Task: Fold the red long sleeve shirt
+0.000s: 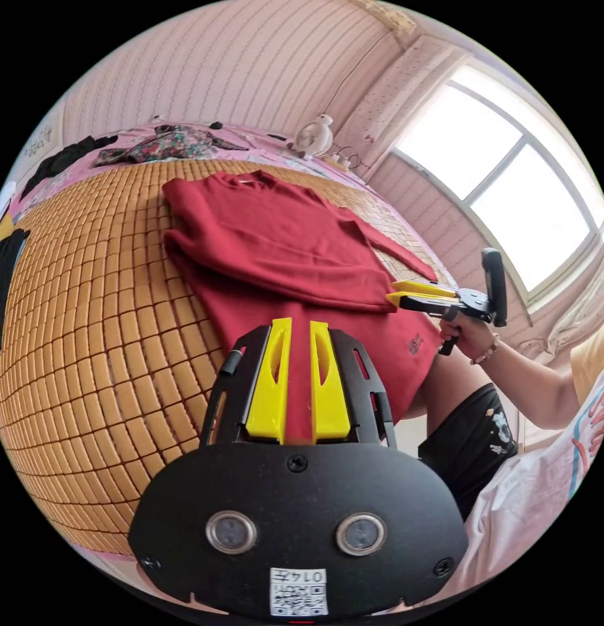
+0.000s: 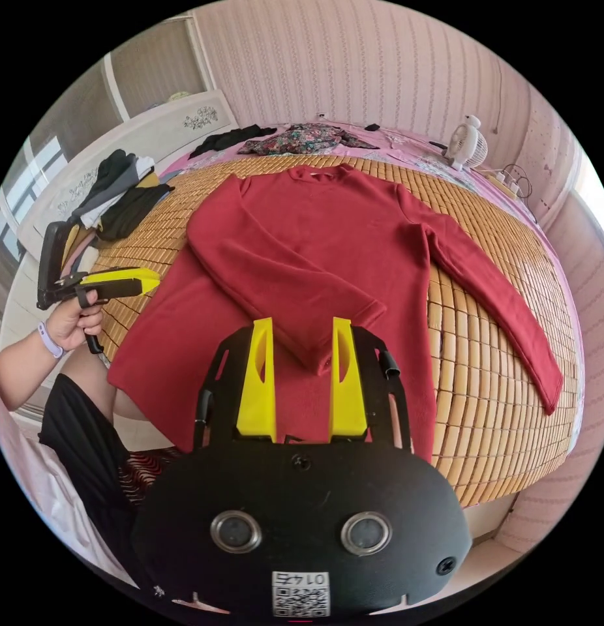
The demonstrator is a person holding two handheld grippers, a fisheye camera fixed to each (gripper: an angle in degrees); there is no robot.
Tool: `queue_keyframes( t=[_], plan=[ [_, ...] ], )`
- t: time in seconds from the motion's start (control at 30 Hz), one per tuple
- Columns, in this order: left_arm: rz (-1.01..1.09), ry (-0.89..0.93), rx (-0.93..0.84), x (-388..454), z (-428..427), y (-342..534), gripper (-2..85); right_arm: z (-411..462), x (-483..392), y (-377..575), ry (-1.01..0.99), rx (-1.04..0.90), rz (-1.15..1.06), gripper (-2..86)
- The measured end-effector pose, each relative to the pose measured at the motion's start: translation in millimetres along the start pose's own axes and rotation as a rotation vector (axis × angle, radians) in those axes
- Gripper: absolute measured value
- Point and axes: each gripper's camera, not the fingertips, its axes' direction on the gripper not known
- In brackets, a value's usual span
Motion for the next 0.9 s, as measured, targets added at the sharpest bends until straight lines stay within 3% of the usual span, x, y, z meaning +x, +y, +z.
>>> queue_keyframes(
  t=[0.17,0.27,0.37,0.47,0.53,0.63,0.77,0.9],
  plan=[
    [-0.097,0.035,-0.214,-24,62,-5,2.0,31,-43,-20,0.112,-0.102,-0.223,8.2],
    [-0.035,-0.023,-0.188,-13,70,-5,2.0,13,-43,-43,0.086,-0.15,-0.256,4.5],
    [0.005,-0.062,-0.185,-4,78,-6,3.4,-42,-33,-68,0.057,-0.006,-0.246,0.8],
    [0.029,-0.079,-0.193,2,82,-12,4.8,-108,-22,-80,0.132,0.207,-0.199,0.6],
    [0.052,-0.096,-0.153,4,79,-18,5.7,-128,-16,-79,0.202,0.24,-0.188,0.5],
    [0.075,-0.149,-0.081,-4,73,-35,6.1,-128,-9,-66,0.288,0.194,-0.187,0.3],
    [0.106,-0.256,-0.045,-26,79,-70,6.8,-93,1,-42,0.218,0.027,-0.135,0.2],
    [0.123,-0.31,-0.041,-37,94,-106,6.4,-80,-5,-27,0.202,-0.009,-0.099,0.2]
  ],
)
